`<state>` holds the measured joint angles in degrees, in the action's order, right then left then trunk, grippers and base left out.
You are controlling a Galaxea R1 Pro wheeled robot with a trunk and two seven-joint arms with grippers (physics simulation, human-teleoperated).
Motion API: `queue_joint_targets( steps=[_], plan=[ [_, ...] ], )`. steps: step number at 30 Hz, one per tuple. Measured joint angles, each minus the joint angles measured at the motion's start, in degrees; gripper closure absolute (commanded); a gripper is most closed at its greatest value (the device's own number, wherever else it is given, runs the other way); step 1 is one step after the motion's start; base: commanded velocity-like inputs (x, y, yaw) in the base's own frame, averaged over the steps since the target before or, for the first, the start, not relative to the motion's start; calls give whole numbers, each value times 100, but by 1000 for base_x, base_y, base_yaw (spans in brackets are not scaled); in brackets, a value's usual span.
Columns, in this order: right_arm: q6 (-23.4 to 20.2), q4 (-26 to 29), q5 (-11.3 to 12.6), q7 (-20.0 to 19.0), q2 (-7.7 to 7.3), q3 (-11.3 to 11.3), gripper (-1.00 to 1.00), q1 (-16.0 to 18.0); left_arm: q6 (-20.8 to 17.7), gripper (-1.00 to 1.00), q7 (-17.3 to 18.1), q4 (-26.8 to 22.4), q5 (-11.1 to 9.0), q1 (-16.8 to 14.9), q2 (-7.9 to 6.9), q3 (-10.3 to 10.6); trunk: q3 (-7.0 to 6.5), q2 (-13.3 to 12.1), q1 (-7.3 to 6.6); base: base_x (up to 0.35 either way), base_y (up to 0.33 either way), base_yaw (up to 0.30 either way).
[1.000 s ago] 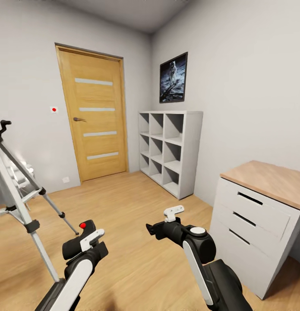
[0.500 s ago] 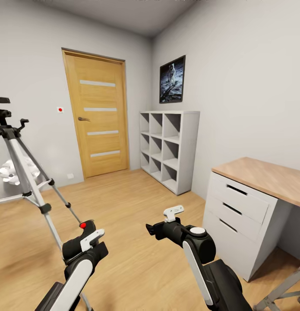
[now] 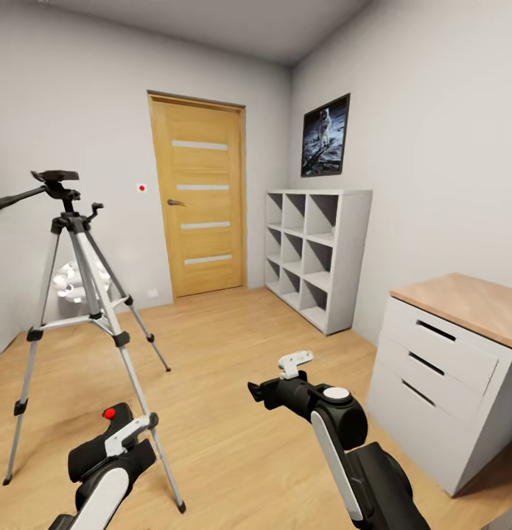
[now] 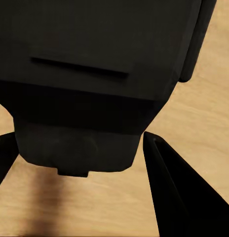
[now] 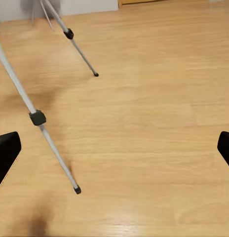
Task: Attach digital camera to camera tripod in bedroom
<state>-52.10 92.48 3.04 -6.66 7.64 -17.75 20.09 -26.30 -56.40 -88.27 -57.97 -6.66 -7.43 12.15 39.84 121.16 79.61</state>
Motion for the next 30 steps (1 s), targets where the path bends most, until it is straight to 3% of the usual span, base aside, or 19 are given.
queue_joint_targets(
  steps=[1, 5, 6, 12, 20, 25, 26, 30],
  plan=[
    [0, 0, 6, 0, 0, -88, -100, 0, -13, 100, 2, 4, -8, 132, -19, -317, -17, -40, -22, -3, 0, 270],
    [-23, 0, -2, 0, 0, -214, -100, 0, 21, 100, 11, 19, -72, 199, -11, -501, -90, -201, -110, -1, 0, 270],
    [-95, 0, 7, -1, 0, -333, -100, 0, 28, 100, 34, 29, -70, 227, -43, -578, -108, -241, -132, 0, 0, 270],
    [-134, 0, -3, -3, 0, -509, -100, 0, 16, 100, 39, 25, -95, 240, -65, -619, -216, -481, -264, 0, 0, 269],
    [-152, 0, -4, -7, 0, -577, -100, -2, 77, 100, 43, 46, -54, 255, -69, -634, -359, -802, -439, 0, 0, 268],
    [-152, 0, 0, -9, 4, -634, -100, -210, 81, 100, 149, 140, -100, 97, -58, -696, -449, -1003, -549, 0, 0, 258],
    [-151, 0, 1, -10, 2, -642, -100, -271, 76, 100, 292, 170, -105, 60, -56, -790, -467, -1043, -571, 0, 0, 226],
    [-150, 0, 0, -10, 1, -640, -100, -299, 41, 100, 602, 263, -103, 48, -28, -821, -539, -1203, -659, 0, 0, 221]
  ],
)
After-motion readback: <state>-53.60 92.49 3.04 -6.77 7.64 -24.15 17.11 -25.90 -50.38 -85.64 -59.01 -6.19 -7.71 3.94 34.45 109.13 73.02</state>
